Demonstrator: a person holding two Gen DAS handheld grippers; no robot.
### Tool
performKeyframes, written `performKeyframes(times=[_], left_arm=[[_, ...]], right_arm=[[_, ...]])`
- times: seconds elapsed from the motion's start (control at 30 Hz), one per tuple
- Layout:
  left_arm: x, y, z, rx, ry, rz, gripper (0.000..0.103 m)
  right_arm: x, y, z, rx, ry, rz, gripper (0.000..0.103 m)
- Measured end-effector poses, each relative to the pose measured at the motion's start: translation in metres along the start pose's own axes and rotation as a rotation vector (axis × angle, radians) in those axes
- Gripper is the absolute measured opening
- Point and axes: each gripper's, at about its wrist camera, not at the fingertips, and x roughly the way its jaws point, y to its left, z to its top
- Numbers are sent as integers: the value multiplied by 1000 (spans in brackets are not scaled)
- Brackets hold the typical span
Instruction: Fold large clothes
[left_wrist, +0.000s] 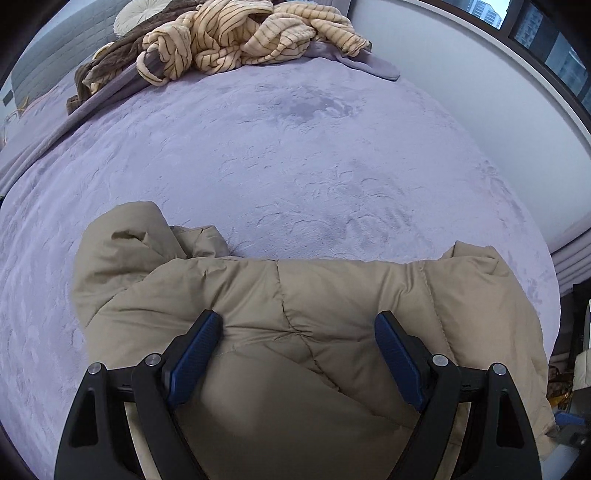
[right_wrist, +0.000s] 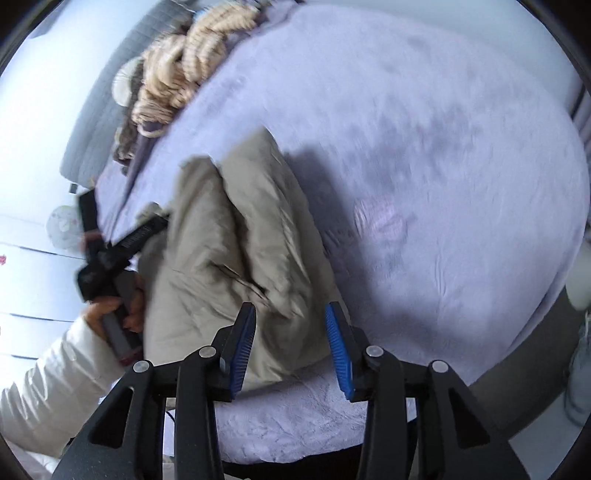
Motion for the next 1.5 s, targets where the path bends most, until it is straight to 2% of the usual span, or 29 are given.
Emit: performKeyframes(times=[0.1, 0.2, 0.27, 0.33, 0.5, 0.6, 0.73, 0.77, 0.8, 0.83, 1.03, 1.13, 1.23, 1.37, 1.5], left_arm=[[-1, 0, -1, 5, 2, 15, 88], [-5, 7, -1, 2, 14, 30, 88], [-14, 11, -1, -4, 33, 46, 88], [-27, 10, -1, -5, 40, 52, 88], [-64, 13, -18, -16, 50, 88, 88], [-78, 18, -37, -49, 84, 84, 88], [-97, 15, -66, -71, 76, 101, 88], [-101, 14, -72, -74, 74, 106, 89], [-104, 14, -77, -79, 74, 110, 95], [-107, 14, -83, -88, 70, 115, 103], [-112, 21, -104, -137, 95, 63, 103], [-114, 28, -113, -147, 99, 80, 103], [-119, 38, -120, -158, 104, 85, 103], [-125, 52, -128, -165, 110, 74, 103], [-129, 65, -137, -184, 106, 52, 103]], right_arm=[[-4, 19, 10, -80, -2, 47, 43], [31, 37, 8, -186, 118, 7, 43], [58, 34, -6, -238, 201, -56, 42], [78, 28, -15, -253, 248, -69, 42], [83, 18, -17, -240, 258, -29, 42], [87, 15, -17, -257, 278, -16, 42], [94, 16, -8, -252, 292, 0, 42], [96, 15, -5, -244, 294, 4, 43], [98, 15, -2, -237, 297, 8, 43], [98, 14, -1, -233, 299, 10, 43], [95, 14, -4, -228, 290, -14, 43], [89, 21, -7, -225, 279, -35, 45], [77, 28, -9, -214, 256, -41, 56], [50, 34, -6, -157, 162, -9, 72], [34, 36, -8, -126, 98, -4, 79]])
